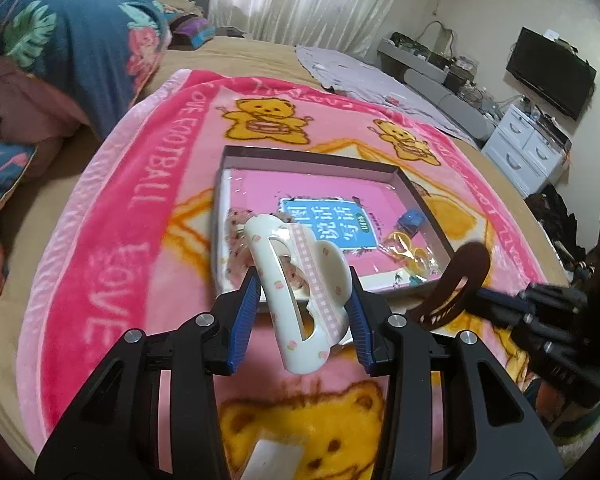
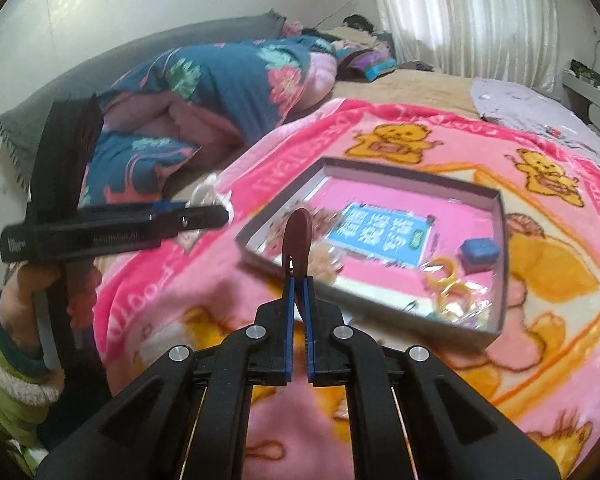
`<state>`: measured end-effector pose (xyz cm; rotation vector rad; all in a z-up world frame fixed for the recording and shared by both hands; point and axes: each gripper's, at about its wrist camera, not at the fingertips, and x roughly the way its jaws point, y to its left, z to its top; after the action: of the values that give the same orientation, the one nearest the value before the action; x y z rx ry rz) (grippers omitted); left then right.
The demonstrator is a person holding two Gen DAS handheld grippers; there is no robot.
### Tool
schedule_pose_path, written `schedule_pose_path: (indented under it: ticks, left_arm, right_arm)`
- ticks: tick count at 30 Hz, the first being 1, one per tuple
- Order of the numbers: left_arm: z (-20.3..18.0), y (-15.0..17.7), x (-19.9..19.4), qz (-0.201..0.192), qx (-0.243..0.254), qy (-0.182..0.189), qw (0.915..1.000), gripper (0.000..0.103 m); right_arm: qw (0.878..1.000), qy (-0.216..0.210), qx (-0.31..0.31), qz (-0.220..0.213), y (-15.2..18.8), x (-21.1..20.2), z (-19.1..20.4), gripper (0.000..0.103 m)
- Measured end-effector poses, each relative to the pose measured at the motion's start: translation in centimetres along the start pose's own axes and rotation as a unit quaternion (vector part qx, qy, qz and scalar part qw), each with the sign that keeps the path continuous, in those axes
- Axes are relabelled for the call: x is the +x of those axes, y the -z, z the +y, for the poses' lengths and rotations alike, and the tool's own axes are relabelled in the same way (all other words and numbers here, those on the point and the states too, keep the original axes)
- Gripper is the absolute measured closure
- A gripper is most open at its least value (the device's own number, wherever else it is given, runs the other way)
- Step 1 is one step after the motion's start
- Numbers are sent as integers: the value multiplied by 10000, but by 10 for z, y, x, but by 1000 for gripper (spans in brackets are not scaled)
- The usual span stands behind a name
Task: Organize jewelry
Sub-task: 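Carry the claw clip and maroon clip into the grey tray and release both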
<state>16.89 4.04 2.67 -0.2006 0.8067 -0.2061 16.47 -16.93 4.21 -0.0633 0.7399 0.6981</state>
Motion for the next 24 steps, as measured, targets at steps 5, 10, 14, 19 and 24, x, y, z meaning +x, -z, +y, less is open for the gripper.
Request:
schedule_pose_path:
  ticks: [5,10,14,19,24]
  left_arm:
    - [-11,-12,16,58,149,46,9999,70]
    - [-25,-23,34,109,339,36,9994,70]
    - [-32,-28,54,222,422,36,9989,70]
    - [-41,-27,77,374,520,67,9979,70]
    - [-50,-27,97,504,646,101,9966,70]
  right_arm:
    - [9991,245,246,-235,-13,-9,-27,99]
    - [9965,514,545,-377,-23,-12,-59,99]
    - [9930,778,775,-424,-21,-12,-82,99]
    - [9889,1118,911,-365,-15,-8,-102,99]
    - [9863,1246,1056,-223,-9,5,-116,99]
